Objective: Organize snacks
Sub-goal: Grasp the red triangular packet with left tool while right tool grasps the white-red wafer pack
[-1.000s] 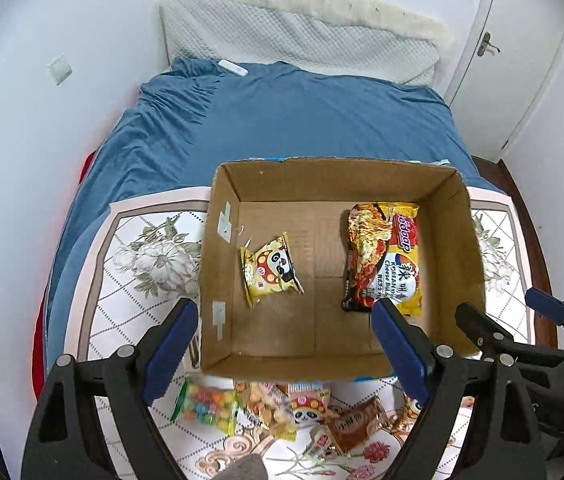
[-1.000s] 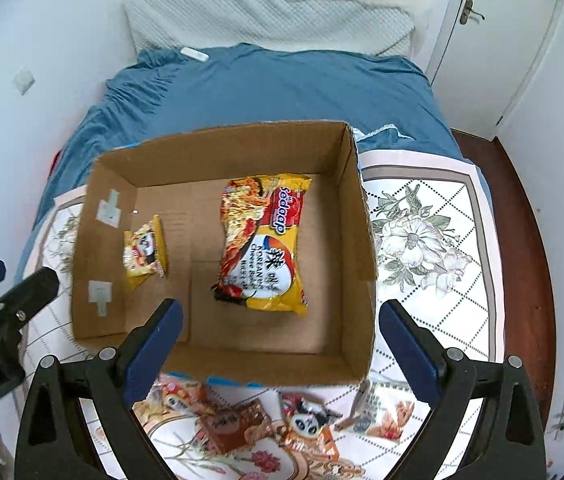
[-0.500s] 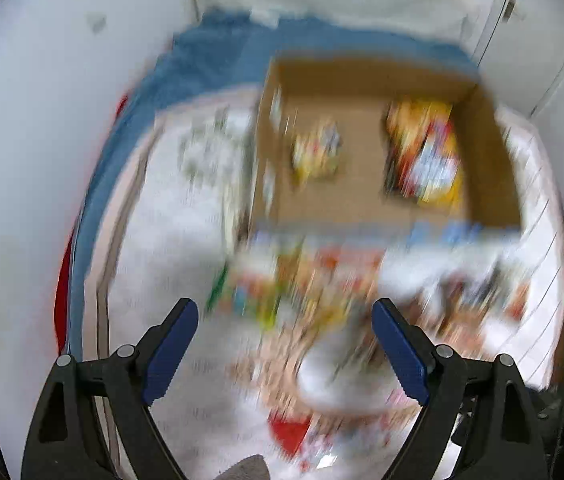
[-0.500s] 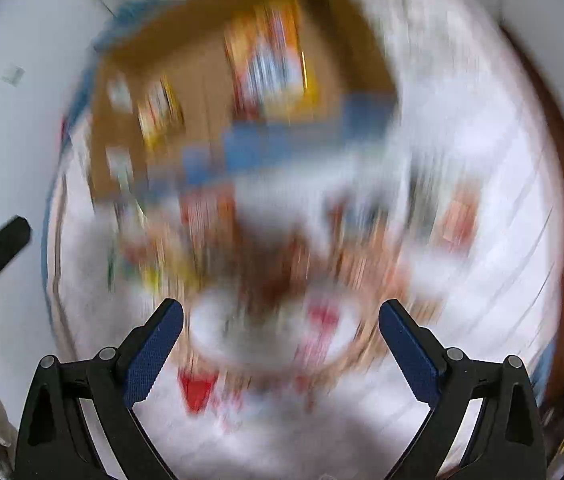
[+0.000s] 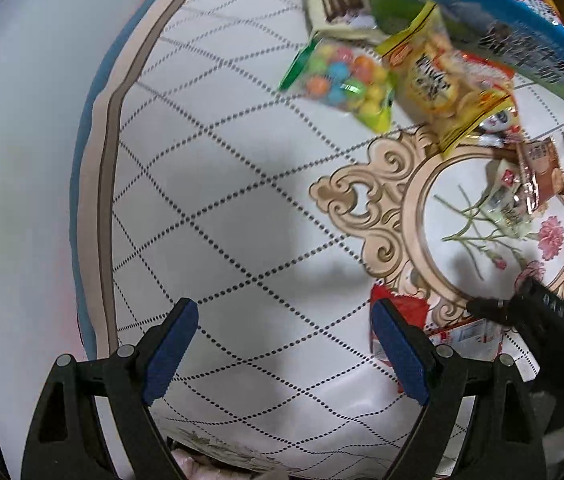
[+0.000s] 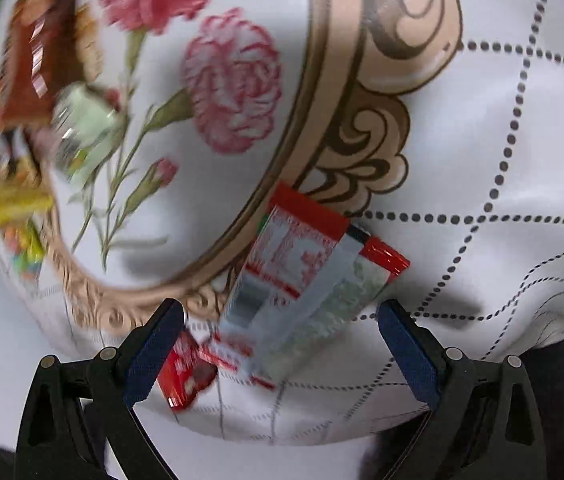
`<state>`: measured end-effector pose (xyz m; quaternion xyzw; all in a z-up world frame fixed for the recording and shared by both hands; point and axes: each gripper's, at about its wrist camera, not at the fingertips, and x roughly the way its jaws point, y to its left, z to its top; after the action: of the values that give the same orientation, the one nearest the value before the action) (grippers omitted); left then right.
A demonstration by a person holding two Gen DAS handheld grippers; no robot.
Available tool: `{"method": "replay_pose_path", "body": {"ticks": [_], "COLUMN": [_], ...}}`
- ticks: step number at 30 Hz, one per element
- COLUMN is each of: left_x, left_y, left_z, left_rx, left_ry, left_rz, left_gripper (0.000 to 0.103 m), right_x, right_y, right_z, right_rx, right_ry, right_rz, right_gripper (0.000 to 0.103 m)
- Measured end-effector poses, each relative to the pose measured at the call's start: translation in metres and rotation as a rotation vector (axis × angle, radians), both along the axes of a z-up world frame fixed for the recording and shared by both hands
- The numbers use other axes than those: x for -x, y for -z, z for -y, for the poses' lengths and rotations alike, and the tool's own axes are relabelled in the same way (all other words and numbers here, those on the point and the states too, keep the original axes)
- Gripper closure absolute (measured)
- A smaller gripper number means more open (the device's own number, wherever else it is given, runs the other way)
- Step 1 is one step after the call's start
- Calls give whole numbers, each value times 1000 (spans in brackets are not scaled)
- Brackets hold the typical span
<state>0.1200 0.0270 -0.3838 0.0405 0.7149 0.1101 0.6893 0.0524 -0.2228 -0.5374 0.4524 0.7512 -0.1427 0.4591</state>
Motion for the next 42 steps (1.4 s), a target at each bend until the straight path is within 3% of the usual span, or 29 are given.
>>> {"method": "replay_pose_path", "body": {"ticks": [2,4,8,11,17,20,22,24,31,32,36,37,38,42], "left_x": [1,1,3,6,8,10,9,9,9,10,7,6,6,8], "left_y": [6,10,18,29,54,69,77,84,112,113,117,118,118,116], "left_z": [-3,-5,-5,-1,14,21,27,29,58,61,67,68,69,71], "left_rx": [2,10,59,110,186,221,238,241,206,194,152,146,144,145], "left_ry": [-3,-5,-10,0,15,7,9,10,31,39,72,74,70,68], "left_rz": [-14,-30,-64,-103,-183,-223,-248,-265,-283,-280,-267,-265,-256,-234], "left_gripper": [14,14,14,14,14,14,14,14,17,21,62,69,70,73], "right_x": [0,1,-6,-16,-41,-43,-41,-40,-32,-34,-35,-34,-33,-29], "right_y": [5,6,-1,-23,-62,-60,-56,-54,-49,-49,-39,-39,-38,-38], "right_z": [-5,-11,-22,-31,-66,-87,-95,-96,-63,-56,-43,-44,-41,-49], "right_rx": [23,56,54,144,422,438,390,327,255,251,270,285,295,376], "right_ry": [-11,-70,-250,-499,-1092,-1268,-1270,-1189,-839,-810,-762,-755,-756,-792], "right_rz": [-18,-40,-14,49,196,202,195,174,97,90,86,91,92,102], "right_gripper": [6,26,38,38,38,37,25,15,15,15,15,16,17,53]}}
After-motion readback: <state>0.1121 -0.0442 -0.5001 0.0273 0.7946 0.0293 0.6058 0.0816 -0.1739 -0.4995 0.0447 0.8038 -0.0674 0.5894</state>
